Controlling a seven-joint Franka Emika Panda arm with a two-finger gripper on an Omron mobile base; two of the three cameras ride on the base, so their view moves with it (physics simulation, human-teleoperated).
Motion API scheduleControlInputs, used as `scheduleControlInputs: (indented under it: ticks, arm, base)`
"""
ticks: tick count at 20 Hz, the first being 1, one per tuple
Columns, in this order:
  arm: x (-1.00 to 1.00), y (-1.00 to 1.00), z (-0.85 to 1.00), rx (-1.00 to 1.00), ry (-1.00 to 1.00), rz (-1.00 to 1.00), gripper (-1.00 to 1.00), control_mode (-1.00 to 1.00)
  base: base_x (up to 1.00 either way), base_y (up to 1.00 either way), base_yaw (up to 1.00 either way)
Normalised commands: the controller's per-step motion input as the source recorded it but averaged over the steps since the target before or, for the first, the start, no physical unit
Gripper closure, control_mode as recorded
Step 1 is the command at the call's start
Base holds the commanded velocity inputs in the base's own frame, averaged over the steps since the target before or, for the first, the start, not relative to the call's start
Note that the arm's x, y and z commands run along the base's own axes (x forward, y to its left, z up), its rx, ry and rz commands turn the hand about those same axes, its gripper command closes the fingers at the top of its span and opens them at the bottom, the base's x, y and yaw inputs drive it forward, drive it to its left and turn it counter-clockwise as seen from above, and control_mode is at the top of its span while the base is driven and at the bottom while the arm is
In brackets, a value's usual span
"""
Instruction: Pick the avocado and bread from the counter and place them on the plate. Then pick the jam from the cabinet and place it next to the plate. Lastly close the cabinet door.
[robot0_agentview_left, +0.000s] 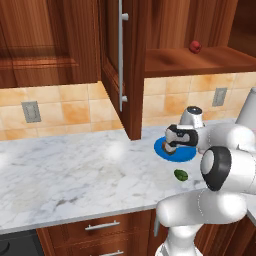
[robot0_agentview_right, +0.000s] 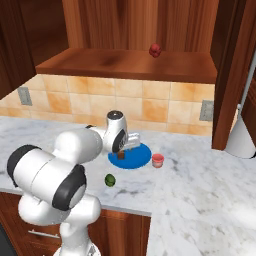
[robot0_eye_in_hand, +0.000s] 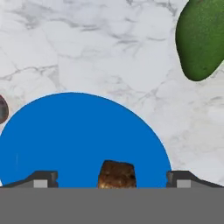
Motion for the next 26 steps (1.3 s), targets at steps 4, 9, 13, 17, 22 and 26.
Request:
scheduleControlInputs:
  ticks: [4, 9, 13, 17, 22, 26]
  arm:
    - [-0.64, -0.04, 0.09, 0.05, 0.0, 0.02, -1.0, -1.0]
    - [-0.6, 0.0, 0.01, 0.09, 0.02, 0.0, -1.0, -1.0]
    - [-0.34, 0.0, -0.01, 0.06, 0.07, 0.0, -1.0, -1.0]
    - [-0.3, 0.0, 0.0, 0.01, 0.05, 0.0, -1.0, -1.0]
    - [-0.18, 0.01, 0.0, 0.0, 0.07, 0.0, -1.0, -1.0]
    - [-0.18, 0.07, -0.02, 0.0, 0.09, 0.0, -1.0, -1.0]
  base:
    - [0.0, 0.0, 0.0]
    - [0.0, 0.0, 0.0]
    - [0.0, 0.0, 0.0]
    - [0.0, 0.0, 0.0]
    - [0.0, 0.0, 0.0]
    - [0.0, 0.0, 0.0]
